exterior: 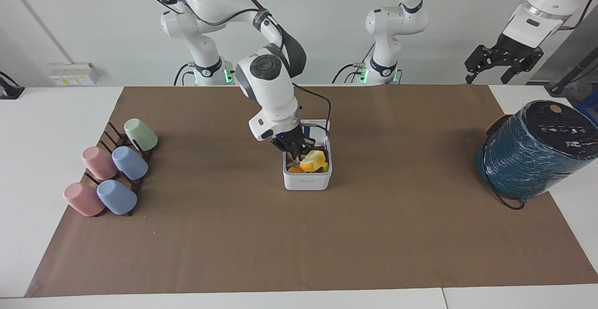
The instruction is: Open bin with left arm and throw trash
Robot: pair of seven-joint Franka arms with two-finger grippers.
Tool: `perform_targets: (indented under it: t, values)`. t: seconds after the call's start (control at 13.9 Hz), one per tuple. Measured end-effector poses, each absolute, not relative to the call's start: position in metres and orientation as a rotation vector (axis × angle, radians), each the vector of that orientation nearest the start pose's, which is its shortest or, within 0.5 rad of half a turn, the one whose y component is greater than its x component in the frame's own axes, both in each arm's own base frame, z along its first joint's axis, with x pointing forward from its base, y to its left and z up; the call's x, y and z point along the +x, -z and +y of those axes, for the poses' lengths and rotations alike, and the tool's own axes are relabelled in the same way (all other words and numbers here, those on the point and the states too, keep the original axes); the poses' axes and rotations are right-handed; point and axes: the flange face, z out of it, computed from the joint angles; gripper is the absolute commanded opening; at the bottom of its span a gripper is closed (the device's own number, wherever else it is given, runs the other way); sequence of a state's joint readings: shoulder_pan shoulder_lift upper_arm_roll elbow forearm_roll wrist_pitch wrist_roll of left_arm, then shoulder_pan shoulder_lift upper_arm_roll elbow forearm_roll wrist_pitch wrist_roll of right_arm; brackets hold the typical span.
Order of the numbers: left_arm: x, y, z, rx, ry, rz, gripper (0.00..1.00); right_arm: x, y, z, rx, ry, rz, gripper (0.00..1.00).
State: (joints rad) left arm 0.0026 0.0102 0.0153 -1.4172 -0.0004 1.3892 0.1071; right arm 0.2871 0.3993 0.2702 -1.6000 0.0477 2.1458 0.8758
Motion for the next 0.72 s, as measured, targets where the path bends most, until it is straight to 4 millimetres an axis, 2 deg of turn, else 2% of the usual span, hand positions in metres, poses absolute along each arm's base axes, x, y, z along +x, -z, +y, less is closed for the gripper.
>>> perform_targets:
  t: [0.07, 0.22, 0.36, 0.57, 0.72]
  values:
    - [0.537, -0.675, 0.008, -3.14, -0.063, 0.155, 1.0, 0.593, -0.433, 0.339, -2.878, 0.046, 0.544, 1.0]
    - [0.536, -0.673, 0.0, -3.138, -0.08, 0.198, 1.0, 0.598, -0.465, 0.317, -2.879, 0.09, 0.557, 1.0]
    - [0.535, -0.669, -0.005, -3.137, -0.092, 0.211, 1.0, 0.608, -0.493, 0.277, -2.912, 0.175, 0.535, 1.0]
    - [0.532, -0.663, -0.002, -3.137, -0.116, 0.206, 1.0, 0.624, -0.514, 0.213, -3.02, 0.297, 0.451, 1.0]
    - [0.528, -0.657, 0.0, -3.138, -0.12, 0.198, 1.0, 0.628, -0.53, 0.168, -3.071, 0.304, 0.385, 1.0]
